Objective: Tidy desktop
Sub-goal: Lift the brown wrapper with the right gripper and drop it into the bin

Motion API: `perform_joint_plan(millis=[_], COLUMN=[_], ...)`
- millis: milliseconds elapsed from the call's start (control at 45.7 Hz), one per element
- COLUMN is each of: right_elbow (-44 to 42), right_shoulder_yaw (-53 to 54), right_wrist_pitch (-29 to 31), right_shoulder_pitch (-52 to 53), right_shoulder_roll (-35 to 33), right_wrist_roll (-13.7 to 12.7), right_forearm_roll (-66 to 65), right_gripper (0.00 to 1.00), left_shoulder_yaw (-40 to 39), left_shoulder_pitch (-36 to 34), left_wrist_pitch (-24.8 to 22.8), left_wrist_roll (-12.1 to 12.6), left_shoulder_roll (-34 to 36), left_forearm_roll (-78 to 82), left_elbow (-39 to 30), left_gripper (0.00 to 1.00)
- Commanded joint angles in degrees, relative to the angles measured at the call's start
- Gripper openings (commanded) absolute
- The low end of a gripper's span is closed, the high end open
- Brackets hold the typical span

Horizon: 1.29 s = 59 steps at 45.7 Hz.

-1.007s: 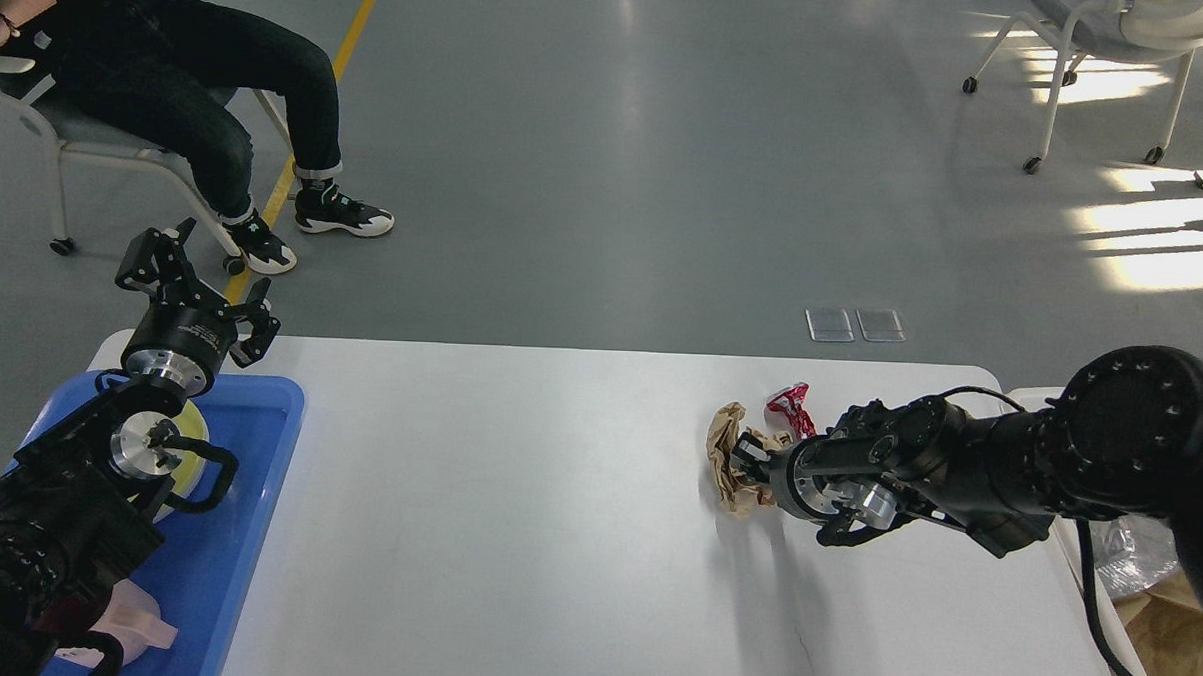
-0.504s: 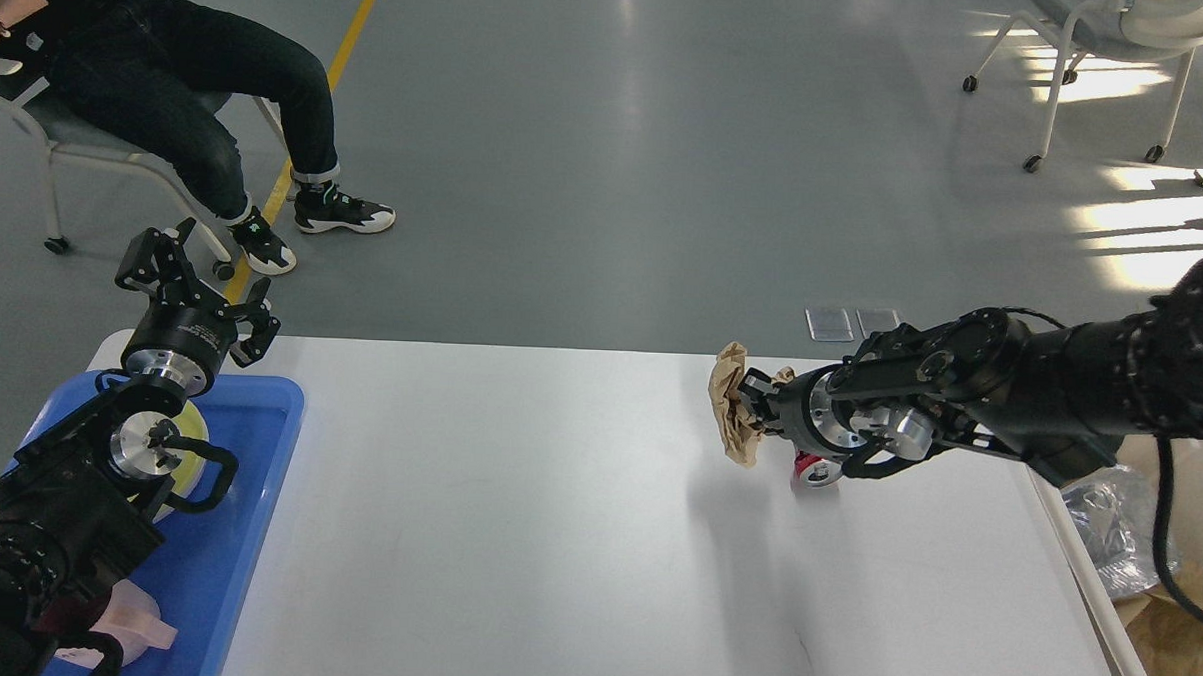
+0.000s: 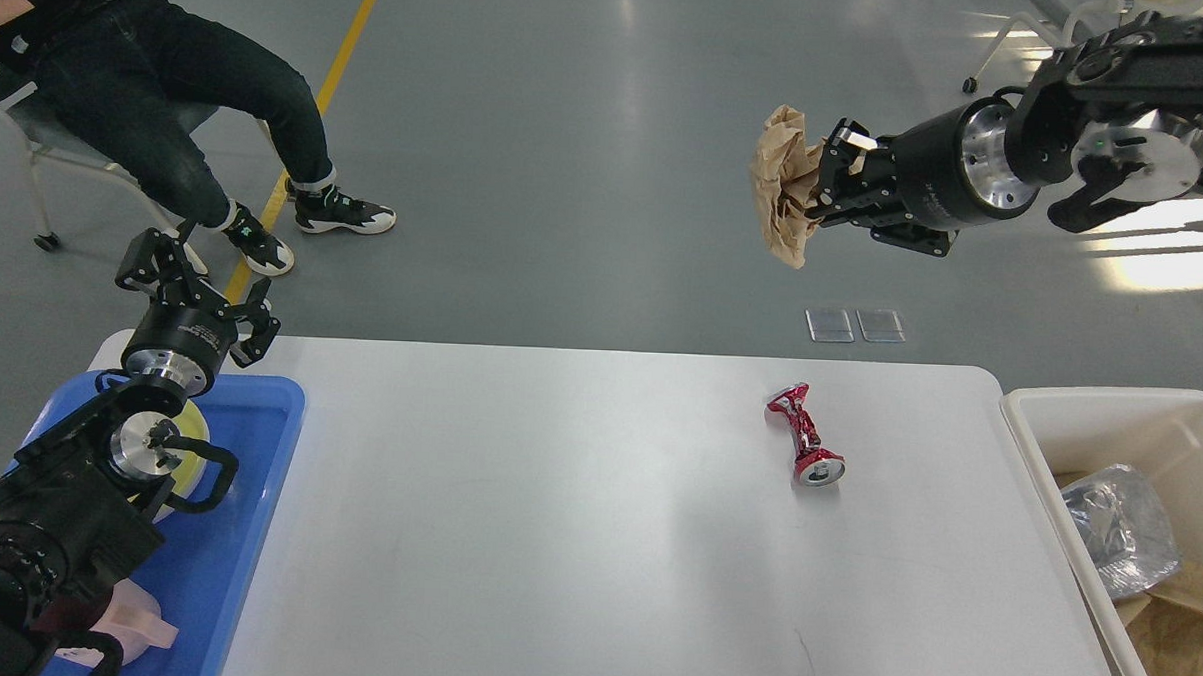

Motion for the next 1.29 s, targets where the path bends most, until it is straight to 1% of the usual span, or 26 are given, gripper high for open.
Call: perform_joint_plan(millis=[0,66,175,307,657,745,766,810,832,898,985,1161,1270], right_elbow=[-1.7,-3.4,-7.3,-13.9,-33.7,-40.3,-42.0,-45.4,-47.1,-49.9,-50.6,-51.8,-51.9], right_shoulder_yaw=[-6.1,-9.1,-10.6,-10.0,-5.2,-4.0,-3.5,-2.2,-1.4,0.9,2.6,2.8,2.5], right_wrist_pitch=[-1.4,-2.8,-5.3,-5.5,-6.2,-6.9,-7.4,-8.4,-9.1,-9.2,-9.8,-9.8,-9.1], right_shoulder_pitch=[-1.2,-4.3,-12.4,-22.6,-49.4,-56.6,-58.1,-61.0,-62.3,-65.5,-67.4,-67.4,-64.7], right_shoulder_roll=[-0.9,-3.3,-7.2,-12.3,-12.6,-11.3,-10.3,-8.5,-7.8,-7.0,-6.3,-4.3,-3.4], right_wrist_roll=[0.0,0.0,0.0,0.0,0.0,0.1,0.1,0.1,0.1,0.0,0.0,0.0,0.1], right_forearm_roll=[-0.2,-0.2,-0.2,-0.6,-0.7,-0.8,-0.8,-0.8,-0.7,-0.6,-0.7,-0.8,-0.9], right_gripper=[0.00,0.00,0.00,0.00,0.00,0.47,0.60,0.89,1.00,1.00,1.00,1.00,1.00], left_shoulder_yaw=[0.0,0.0,0.0,0.0,0.0,0.0,0.0,0.0,0.0,0.0,0.0,0.0,0.0], left_shoulder_pitch=[0.0,0.0,0.0,0.0,0.0,0.0,0.0,0.0,0.0,0.0,0.0,0.0,0.0], left_wrist_pitch=[0.0,0.0,0.0,0.0,0.0,0.0,0.0,0.0,0.0,0.0,0.0,0.0,0.0], left_wrist_roll=[0.0,0.0,0.0,0.0,0.1,0.1,0.1,0.0,0.1,0.1,0.0,0.0,0.1], left_shoulder_roll=[0.0,0.0,0.0,0.0,0.0,0.0,0.0,0.0,0.0,0.0,0.0,0.0,0.0], left_forearm_roll=[0.0,0.0,0.0,0.0,0.0,0.0,0.0,0.0,0.0,0.0,0.0,0.0,0.0], left_elbow=[0.0,0.0,0.0,0.0,0.0,0.0,0.0,0.0,0.0,0.0,0.0,0.0,0.0], left_gripper=[0.99,0.99,0.99,0.99,0.99,0.99,0.99,0.99,0.99,0.99,0.99,0.99,0.99])
